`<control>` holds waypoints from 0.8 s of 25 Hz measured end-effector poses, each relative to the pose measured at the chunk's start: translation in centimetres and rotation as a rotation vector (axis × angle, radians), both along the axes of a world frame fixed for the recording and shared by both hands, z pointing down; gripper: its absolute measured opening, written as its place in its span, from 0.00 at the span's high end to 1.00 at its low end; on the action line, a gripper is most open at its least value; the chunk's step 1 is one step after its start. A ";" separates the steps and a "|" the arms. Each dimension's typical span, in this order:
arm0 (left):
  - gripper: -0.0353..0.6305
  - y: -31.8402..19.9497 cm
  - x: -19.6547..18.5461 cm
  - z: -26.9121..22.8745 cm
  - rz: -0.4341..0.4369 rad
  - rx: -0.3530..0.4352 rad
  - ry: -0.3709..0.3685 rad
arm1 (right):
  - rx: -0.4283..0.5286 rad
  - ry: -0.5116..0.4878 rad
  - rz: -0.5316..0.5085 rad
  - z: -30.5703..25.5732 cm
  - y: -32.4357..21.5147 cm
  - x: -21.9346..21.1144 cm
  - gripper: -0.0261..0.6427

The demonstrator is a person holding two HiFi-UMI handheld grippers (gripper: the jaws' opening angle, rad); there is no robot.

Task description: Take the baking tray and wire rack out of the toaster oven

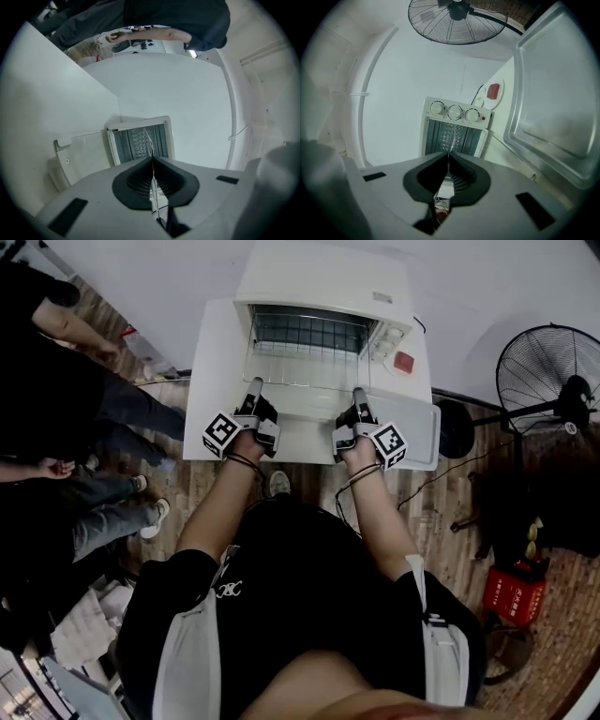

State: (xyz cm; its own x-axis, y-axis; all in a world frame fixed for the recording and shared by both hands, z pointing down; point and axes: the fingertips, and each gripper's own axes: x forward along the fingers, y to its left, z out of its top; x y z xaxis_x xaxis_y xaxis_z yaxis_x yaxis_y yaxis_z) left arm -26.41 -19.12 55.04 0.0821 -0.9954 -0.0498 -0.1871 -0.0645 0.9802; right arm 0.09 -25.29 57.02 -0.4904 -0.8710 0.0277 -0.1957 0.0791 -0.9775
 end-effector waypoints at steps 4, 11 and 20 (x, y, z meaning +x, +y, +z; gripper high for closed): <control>0.92 1.2 1.0 0.6 0.007 0.000 -0.007 | 0.007 -0.001 -0.015 0.4 0.5 0.8 0.94; 0.92 3.5 2.3 0.5 -0.005 0.004 -0.013 | 0.015 0.003 -0.046 0.0 2.3 2.0 0.94; 0.92 6.9 6.7 0.6 0.045 0.010 -0.042 | 0.038 0.048 -0.030 -0.5 6.2 6.4 0.94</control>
State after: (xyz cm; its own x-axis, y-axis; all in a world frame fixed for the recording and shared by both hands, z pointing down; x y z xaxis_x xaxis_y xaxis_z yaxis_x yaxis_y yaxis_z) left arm -19.72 -12.21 55.60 0.1287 -0.9901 -0.0554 -0.2251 -0.0836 0.9708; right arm 6.51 -19.14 56.49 -0.5148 -0.8571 0.0189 -0.2396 0.1227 -0.9631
